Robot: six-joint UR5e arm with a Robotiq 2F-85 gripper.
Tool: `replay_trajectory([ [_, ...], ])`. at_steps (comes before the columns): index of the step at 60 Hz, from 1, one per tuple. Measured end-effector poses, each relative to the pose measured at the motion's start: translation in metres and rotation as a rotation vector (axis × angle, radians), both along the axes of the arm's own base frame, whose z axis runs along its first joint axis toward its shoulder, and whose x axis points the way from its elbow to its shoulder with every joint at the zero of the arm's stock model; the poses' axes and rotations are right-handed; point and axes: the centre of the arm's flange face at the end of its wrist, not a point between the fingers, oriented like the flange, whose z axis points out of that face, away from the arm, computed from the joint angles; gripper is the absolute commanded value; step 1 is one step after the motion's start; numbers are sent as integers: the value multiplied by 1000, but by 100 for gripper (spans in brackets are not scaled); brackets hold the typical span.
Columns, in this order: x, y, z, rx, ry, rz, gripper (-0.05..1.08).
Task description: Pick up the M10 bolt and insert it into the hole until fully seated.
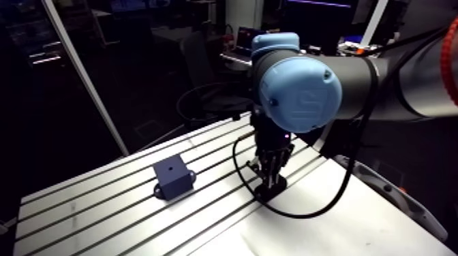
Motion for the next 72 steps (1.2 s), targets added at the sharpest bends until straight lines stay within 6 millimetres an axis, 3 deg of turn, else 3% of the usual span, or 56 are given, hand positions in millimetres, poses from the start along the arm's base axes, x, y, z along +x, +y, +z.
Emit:
replay_trajectory([
  [17,-2,0,5,5,11,0,86],
  [28,-7,2,21,18,43,3,90],
  [47,-29,-9,68,40,119,35,107],
  [72,-63,-43,134,-5,140,43,108],
])
